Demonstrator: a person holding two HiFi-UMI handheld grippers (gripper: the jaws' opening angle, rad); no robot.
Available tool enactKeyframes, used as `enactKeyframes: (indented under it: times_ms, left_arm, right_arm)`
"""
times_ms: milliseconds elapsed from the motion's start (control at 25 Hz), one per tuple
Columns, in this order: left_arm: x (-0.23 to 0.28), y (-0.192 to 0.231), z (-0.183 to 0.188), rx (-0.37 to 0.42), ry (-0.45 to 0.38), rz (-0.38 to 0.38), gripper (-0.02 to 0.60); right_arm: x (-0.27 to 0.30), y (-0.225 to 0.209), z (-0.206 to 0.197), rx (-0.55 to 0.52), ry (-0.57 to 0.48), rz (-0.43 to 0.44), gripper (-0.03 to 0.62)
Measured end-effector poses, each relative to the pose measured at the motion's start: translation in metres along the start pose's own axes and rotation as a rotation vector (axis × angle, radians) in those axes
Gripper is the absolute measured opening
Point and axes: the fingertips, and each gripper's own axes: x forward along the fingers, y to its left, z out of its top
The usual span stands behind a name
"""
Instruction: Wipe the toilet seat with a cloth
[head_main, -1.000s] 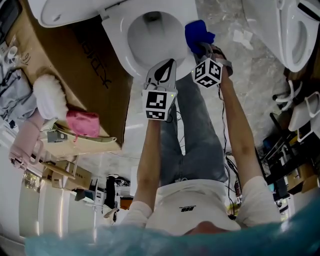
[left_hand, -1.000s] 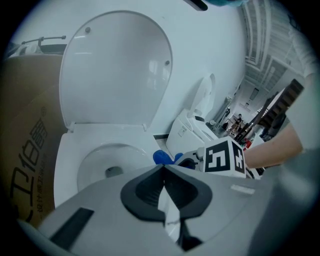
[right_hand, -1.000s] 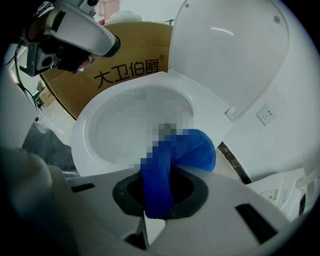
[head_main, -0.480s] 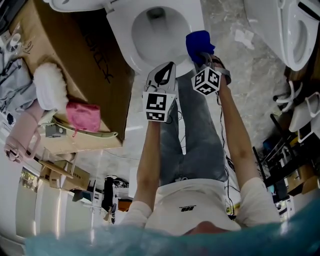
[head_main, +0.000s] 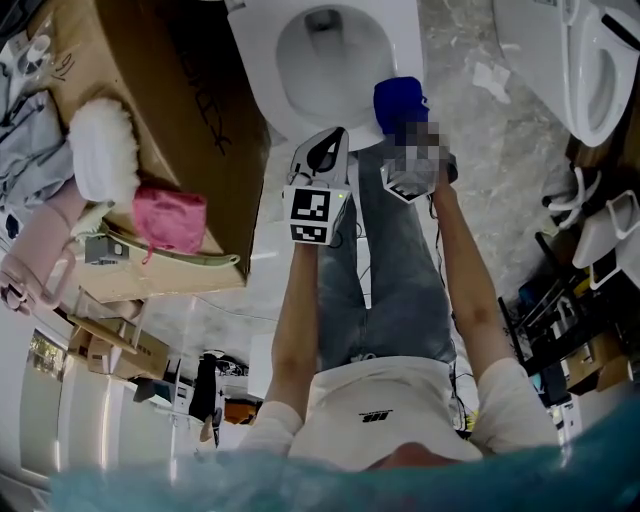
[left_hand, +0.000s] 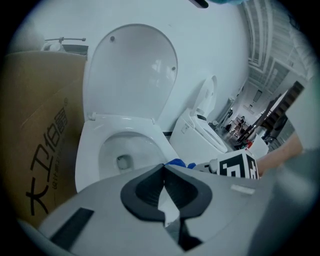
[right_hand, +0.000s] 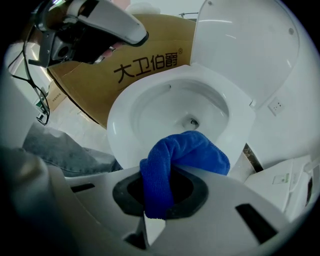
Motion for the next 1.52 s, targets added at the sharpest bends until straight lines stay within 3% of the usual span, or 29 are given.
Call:
enactKeyframes:
  times_ms: [960,1520]
  left_arm:
    - [-0.044,0.043,-0.038,-0.134,-0.028,0.103,0.009]
    - [-0.063,0.058,-0.054,-0.224,-0.059,0.177,0.009]
  right_arm:
    - [0.008,0.096,0.035,-0.161,0.026,0.157,0.020]
    - [0.014,0.117,0.063,-0.293,0.006,0.226,0.020]
